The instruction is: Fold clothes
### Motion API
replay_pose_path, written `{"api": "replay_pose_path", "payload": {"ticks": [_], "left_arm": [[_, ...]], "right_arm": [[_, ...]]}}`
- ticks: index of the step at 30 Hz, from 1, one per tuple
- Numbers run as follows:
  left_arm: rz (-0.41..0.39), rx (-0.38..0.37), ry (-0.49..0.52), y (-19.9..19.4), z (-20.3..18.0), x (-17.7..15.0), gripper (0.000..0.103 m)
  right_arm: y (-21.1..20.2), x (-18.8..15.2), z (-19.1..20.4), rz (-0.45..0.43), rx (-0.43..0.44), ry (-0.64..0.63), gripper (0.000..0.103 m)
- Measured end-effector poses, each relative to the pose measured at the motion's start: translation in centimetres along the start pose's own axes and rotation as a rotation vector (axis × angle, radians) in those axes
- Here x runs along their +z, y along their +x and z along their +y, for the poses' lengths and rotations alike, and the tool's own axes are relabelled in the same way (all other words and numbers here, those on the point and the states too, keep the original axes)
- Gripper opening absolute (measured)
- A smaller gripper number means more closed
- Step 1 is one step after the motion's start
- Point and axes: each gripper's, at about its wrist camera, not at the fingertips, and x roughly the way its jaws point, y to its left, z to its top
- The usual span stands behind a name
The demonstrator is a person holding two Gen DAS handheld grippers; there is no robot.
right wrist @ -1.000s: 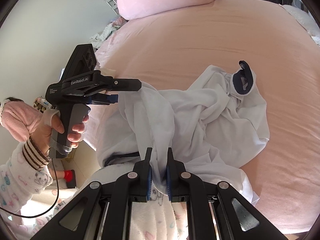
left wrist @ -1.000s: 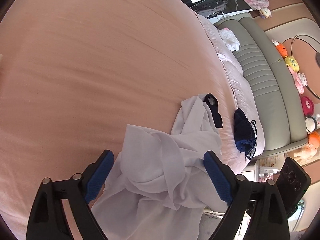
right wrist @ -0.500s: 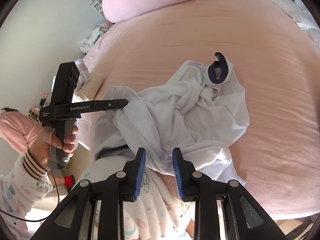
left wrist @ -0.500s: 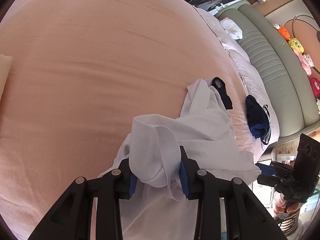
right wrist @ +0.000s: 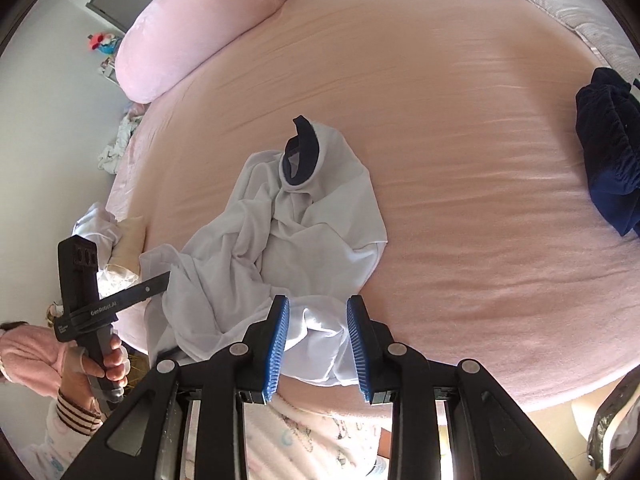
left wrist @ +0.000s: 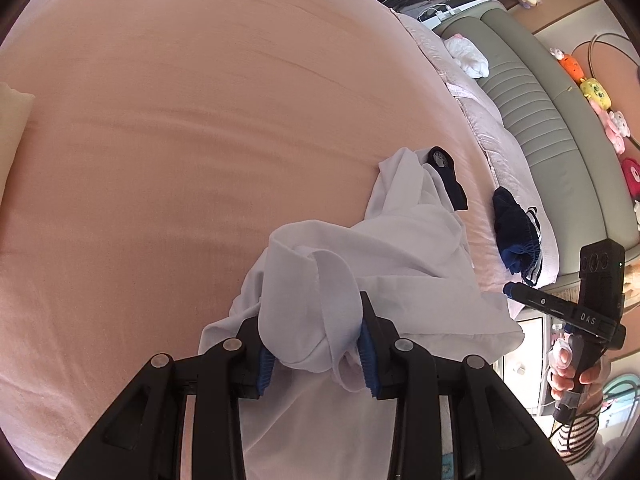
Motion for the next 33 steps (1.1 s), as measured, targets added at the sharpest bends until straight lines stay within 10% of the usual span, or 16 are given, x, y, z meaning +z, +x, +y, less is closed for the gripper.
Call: {"api": "replay_pose_path", "payload": {"ticks": [21,33], "left_arm": [[0.028,0.004,0.01,-0.1,0.0,-0.4,0.032],[0.038,0.012,0.007,-0.1,-0.4,-0.5,0.032]], "right_arm": [[3.8,-4.3,2.9,0.231,-0.188,-0.344,0.029],[2.6,1.5,0.8,0.25,-0.08,-0.057,0.029]]}}
